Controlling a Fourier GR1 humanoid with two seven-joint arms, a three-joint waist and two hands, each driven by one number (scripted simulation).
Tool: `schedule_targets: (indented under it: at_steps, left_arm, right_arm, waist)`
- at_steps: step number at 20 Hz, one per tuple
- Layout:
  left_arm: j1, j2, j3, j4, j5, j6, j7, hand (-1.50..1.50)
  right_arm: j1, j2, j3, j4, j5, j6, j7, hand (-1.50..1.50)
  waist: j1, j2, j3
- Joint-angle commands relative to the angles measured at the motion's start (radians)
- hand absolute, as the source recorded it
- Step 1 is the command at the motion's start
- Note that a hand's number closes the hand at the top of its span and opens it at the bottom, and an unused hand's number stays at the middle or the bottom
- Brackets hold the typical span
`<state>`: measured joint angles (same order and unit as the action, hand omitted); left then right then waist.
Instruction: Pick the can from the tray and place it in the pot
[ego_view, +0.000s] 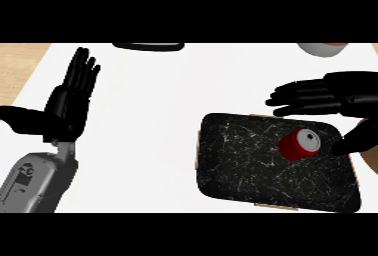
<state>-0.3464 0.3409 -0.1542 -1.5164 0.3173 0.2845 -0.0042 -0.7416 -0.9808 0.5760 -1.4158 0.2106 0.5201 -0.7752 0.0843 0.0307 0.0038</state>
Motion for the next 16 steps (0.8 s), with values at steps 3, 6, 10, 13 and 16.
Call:
schedule_targets:
  at_steps: [3, 6, 10, 13, 16]
  left_arm:
    - [0.002, 0.010, 0.018, 0.018, -0.005, -0.010, -0.008, 0.00]
    - [-0.004, -0.006, 0.019, 0.034, -0.002, -0.016, -0.027, 0.00]
    - [0.011, 0.020, 0.045, 0.028, 0.017, -0.036, -0.002, 0.00]
    - [0.010, 0.021, 0.055, 0.011, 0.012, -0.026, -0.003, 0.00]
    - [0.006, 0.029, 0.080, 0.056, 0.029, -0.062, -0.023, 0.00]
  right_arm:
    - [-0.024, 0.013, 0.158, 0.124, 0.138, 0.051, -0.277, -1.50]
    - [-0.055, 0.034, 0.202, 0.212, 0.161, -0.007, -0.336, -1.50]
    - [-0.045, 0.054, 0.246, 0.266, 0.177, -0.095, -0.418, -1.50]
    - [-0.073, 0.066, 0.255, 0.321, 0.160, -0.114, -0.474, -1.50]
    - [-0.097, 0.075, 0.275, 0.338, 0.161, -0.123, -0.491, -1.50]
  waist:
    - [-0.016, -0.009, -0.002]
    - [-0.002, -0.002, -0.002]
    - [-0.027, -0.012, -0.002]
    - [-0.026, -0.014, -0.002]
    - [-0.044, -0.016, -0.003]
